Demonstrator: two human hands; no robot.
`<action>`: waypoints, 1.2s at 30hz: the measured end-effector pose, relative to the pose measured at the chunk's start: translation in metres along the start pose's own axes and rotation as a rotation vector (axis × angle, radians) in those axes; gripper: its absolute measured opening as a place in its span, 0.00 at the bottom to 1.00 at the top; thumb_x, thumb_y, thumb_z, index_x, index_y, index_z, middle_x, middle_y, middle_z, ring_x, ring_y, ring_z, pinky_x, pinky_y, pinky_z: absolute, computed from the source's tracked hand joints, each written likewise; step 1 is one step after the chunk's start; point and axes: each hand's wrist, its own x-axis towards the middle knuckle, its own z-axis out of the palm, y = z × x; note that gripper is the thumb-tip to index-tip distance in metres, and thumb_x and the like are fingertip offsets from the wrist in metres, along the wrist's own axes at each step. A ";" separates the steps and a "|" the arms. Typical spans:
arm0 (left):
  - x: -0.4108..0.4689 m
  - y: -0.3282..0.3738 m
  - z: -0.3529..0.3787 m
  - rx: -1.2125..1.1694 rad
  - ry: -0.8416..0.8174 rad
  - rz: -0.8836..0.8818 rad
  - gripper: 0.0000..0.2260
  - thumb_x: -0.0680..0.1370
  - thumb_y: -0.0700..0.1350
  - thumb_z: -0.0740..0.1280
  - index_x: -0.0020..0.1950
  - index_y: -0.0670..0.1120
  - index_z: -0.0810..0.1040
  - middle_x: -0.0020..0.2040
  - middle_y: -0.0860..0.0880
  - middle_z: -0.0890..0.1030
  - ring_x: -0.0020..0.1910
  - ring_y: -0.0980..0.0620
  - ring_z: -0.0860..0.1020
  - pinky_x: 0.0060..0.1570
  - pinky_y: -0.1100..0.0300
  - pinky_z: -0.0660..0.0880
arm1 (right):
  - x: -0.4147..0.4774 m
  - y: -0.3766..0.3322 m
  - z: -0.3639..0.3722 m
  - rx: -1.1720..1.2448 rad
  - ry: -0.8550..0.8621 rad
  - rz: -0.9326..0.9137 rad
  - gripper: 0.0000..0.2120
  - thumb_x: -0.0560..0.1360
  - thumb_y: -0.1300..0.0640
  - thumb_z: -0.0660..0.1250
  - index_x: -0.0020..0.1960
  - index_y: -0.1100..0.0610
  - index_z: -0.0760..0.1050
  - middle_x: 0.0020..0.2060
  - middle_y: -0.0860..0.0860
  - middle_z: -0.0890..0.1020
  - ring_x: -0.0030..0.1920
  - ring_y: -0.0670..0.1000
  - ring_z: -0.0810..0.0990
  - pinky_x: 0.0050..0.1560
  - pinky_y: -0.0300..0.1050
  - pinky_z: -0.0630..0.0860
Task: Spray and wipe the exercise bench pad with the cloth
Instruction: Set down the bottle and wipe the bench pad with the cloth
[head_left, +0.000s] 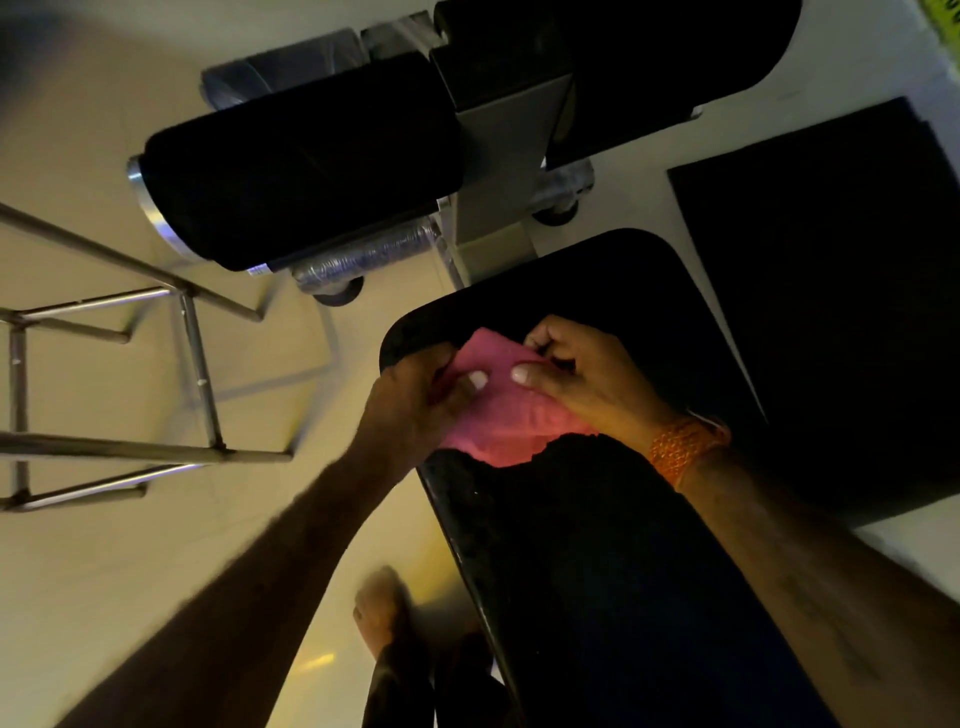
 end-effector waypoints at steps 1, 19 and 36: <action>0.001 0.002 -0.005 0.069 0.065 0.033 0.12 0.78 0.61 0.64 0.45 0.54 0.75 0.34 0.59 0.75 0.33 0.59 0.74 0.33 0.67 0.66 | 0.004 -0.001 0.004 0.064 0.020 0.000 0.09 0.76 0.54 0.76 0.53 0.51 0.78 0.46 0.41 0.80 0.47 0.38 0.79 0.48 0.34 0.75; 0.042 -0.005 0.081 0.595 0.225 -0.064 0.37 0.82 0.69 0.49 0.85 0.50 0.46 0.85 0.42 0.46 0.83 0.38 0.42 0.79 0.38 0.39 | -0.018 0.081 0.034 -0.756 0.177 -0.118 0.31 0.85 0.39 0.45 0.85 0.51 0.49 0.84 0.52 0.48 0.84 0.56 0.45 0.82 0.61 0.46; -0.021 -0.031 0.075 0.654 0.169 0.048 0.28 0.86 0.56 0.49 0.85 0.51 0.46 0.85 0.44 0.45 0.84 0.42 0.41 0.79 0.35 0.42 | -0.046 0.079 0.059 -0.704 0.245 0.017 0.32 0.84 0.39 0.45 0.85 0.49 0.49 0.85 0.53 0.48 0.84 0.58 0.45 0.81 0.66 0.46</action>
